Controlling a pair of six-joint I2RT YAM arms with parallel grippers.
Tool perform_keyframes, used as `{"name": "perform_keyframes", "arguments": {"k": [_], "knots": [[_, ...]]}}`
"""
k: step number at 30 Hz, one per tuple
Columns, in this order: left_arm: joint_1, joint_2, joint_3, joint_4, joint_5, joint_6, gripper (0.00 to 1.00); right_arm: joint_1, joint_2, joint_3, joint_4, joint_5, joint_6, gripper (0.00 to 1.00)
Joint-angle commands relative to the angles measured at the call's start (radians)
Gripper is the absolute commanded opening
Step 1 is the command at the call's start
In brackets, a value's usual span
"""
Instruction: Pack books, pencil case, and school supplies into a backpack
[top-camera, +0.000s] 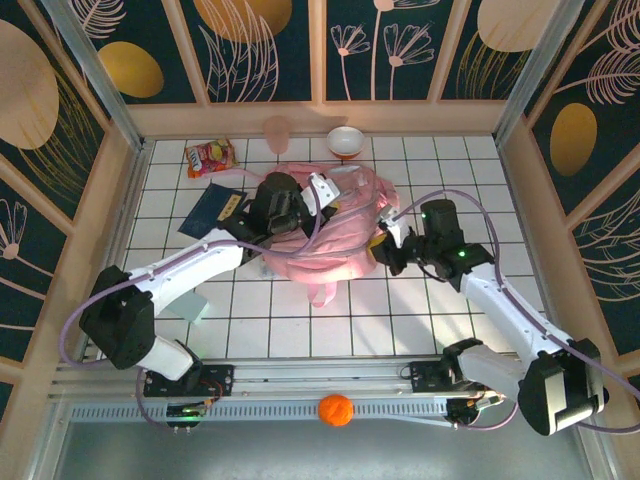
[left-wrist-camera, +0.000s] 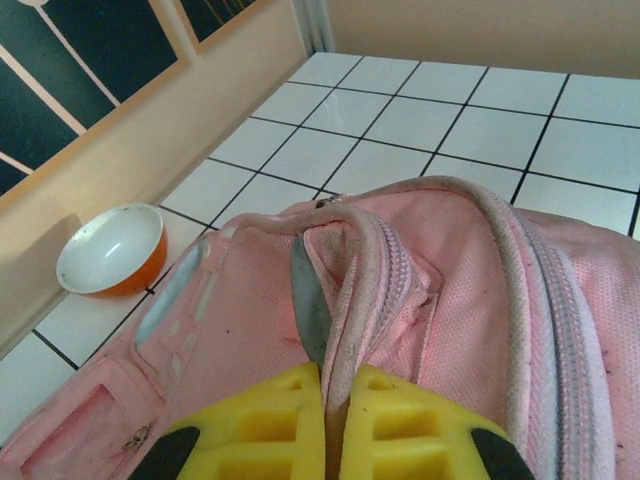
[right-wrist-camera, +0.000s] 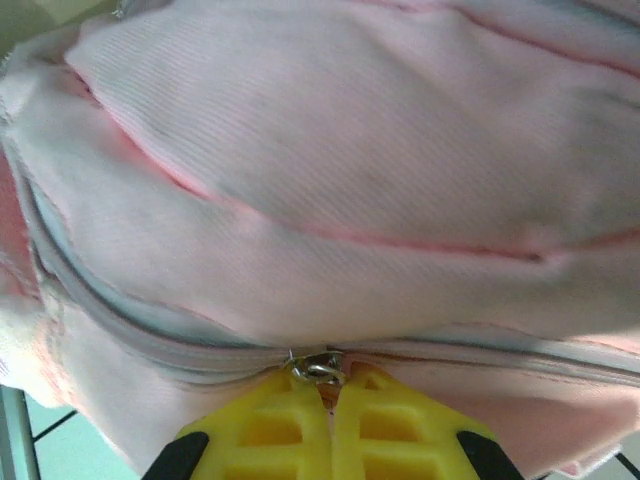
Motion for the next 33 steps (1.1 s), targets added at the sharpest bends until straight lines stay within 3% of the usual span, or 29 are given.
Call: {"name": "perform_keyframes", "arguments": {"k": [1,8,14,21,29,33], "knots": [[-0.012,0.015,0.067,0.095,-0.091,-0.088,0.00,0.061,-0.002,0.047,-0.005,0.010,0.171,0.00],[-0.040,0.050,0.095,0.112,-0.196,-0.216,0.00,0.144,-0.017,0.050,0.039,0.060,0.422,0.00],[-0.040,0.061,0.112,0.049,-0.315,-0.200,0.00,0.146,-0.056,0.098,-0.126,0.132,0.497,0.00],[-0.041,0.093,0.134,0.011,-0.326,-0.186,0.00,0.146,-0.031,0.131,-0.137,0.095,0.596,0.00],[-0.054,0.143,0.186,-0.012,-0.337,-0.220,0.00,0.258,0.016,0.171,-0.034,0.115,0.719,0.00],[-0.059,0.153,0.194,0.011,-0.291,-0.258,0.00,0.315,0.025,0.166,-0.003,0.177,0.785,0.00]]}}
